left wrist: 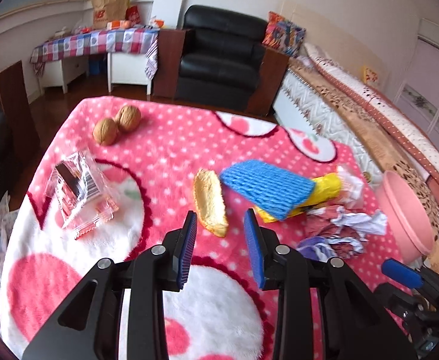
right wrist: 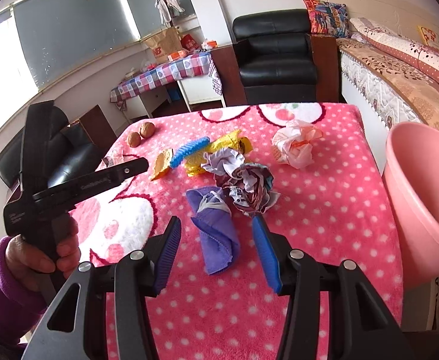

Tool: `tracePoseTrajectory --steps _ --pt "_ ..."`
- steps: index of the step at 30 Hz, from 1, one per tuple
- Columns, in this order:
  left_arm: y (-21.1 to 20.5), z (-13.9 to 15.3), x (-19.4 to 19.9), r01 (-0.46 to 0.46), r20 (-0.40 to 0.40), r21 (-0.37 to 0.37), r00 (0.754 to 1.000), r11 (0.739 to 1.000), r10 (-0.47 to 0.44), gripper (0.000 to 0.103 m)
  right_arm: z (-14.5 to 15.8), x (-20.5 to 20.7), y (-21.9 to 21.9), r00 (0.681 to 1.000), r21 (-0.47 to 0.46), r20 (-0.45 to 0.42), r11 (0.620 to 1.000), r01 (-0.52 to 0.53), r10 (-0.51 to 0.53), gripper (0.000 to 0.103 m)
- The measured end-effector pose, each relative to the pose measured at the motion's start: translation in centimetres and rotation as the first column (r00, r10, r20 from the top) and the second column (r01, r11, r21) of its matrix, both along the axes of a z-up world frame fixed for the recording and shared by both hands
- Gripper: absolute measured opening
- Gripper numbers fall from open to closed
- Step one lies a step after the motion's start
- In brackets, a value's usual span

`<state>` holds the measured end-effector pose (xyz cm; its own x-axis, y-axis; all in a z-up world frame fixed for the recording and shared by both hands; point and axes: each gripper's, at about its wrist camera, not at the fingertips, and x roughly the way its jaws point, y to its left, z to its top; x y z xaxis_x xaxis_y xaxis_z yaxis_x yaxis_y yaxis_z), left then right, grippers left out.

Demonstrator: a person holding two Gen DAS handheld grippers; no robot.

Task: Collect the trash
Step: 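Grasp the tan corn-shaped sponge with the left tool while the right tool grasps the purple cloth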

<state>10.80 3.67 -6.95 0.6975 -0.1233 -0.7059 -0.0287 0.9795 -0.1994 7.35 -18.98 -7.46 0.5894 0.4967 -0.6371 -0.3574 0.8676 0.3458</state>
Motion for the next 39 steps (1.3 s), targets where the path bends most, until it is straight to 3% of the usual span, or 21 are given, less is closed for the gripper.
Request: tracePoseTrajectory --steps 12,13,14,15,18,28,32,39 --pt "-0.5 -2.3 2.3 -0.031 -0.072 0.005 0.997 1.0 0.031 0.032 -1.4 0.6 0.5 1.0 -0.003 -0.011 1.0 -0.011 0.011 0.049" --pt "-0.4 -2.3 2.3 -0.033 -0.072 0.002 0.997 0.999 0.033 0.031 -1.5 0.7 0.6 1.0 -0.003 -0.016 1.0 -0.013 0.013 0.049" --pt "-0.3 -2.4 2.4 -0.041 -0.074 0.006 0.996 0.999 0.041 0.021 -1.5 0.7 0.6 1.0 -0.005 -0.02 1.0 -0.015 0.015 0.049" --pt "-0.2 -2.4 2.3 -0.046 -0.074 0.001 0.996 0.999 0.046 0.018 -1.5 0.8 0.6 1.0 -0.007 -0.023 1.0 -0.018 0.017 0.049" --pt "0.0 -2.0 2.0 -0.039 -0.066 0.005 0.997 0.999 0.039 0.013 -1.7 1.0 0.8 0.999 -0.004 -0.036 1.0 -0.031 0.03 0.049" --pt "0.7 1.1 -2.0 -0.022 0.008 -0.063 1.0 0.998 0.022 0.013 -2.6 1.9 1.6 0.992 -0.014 -0.109 0.998 -0.061 0.06 0.049" --pt "0.8 2.4 -3.6 -0.01 0.047 -0.065 0.999 0.998 0.014 0.013 -2.9 2.0 2.0 0.99 -0.033 -0.124 0.997 -0.068 0.063 0.022" --pt "0.9 4.1 -6.1 0.011 0.096 -0.087 0.995 0.996 -0.002 0.013 -1.6 0.1 2.6 0.996 -0.056 0.001 0.994 -0.089 0.089 0.014"
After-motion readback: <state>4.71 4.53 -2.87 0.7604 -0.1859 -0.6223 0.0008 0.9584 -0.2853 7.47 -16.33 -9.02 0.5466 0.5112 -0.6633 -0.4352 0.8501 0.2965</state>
